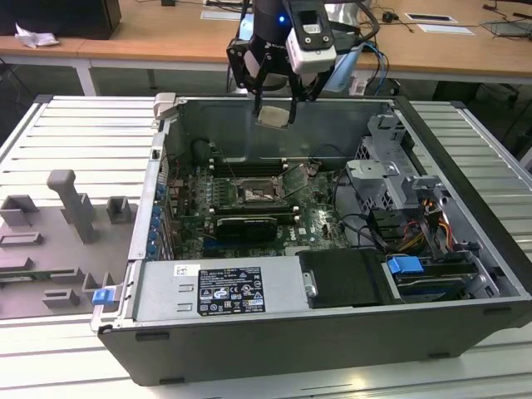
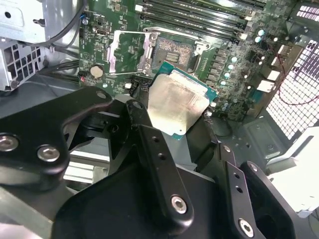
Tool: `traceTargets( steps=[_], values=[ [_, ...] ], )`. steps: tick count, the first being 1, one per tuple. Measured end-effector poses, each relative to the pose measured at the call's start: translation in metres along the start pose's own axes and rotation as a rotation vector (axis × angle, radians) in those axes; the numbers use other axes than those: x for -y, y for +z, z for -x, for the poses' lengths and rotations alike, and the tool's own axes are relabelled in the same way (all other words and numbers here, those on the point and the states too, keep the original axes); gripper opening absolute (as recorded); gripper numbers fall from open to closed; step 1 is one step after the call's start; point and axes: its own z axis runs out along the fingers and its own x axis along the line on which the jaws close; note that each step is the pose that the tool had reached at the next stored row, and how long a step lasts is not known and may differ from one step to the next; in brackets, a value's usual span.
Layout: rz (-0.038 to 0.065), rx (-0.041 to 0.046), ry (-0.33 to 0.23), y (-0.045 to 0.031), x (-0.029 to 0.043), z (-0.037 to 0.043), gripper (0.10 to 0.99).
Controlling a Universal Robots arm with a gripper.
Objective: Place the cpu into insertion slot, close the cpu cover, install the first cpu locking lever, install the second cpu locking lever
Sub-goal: 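Place the cpu into insertion slot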
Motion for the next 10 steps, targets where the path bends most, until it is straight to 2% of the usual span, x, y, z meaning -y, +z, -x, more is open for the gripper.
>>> traceTargets(
  steps=[10],
  values=[
    [0.001, 0.0051, 0.057, 0.0003, 0.0000, 0.0000, 0.541]
  ],
)
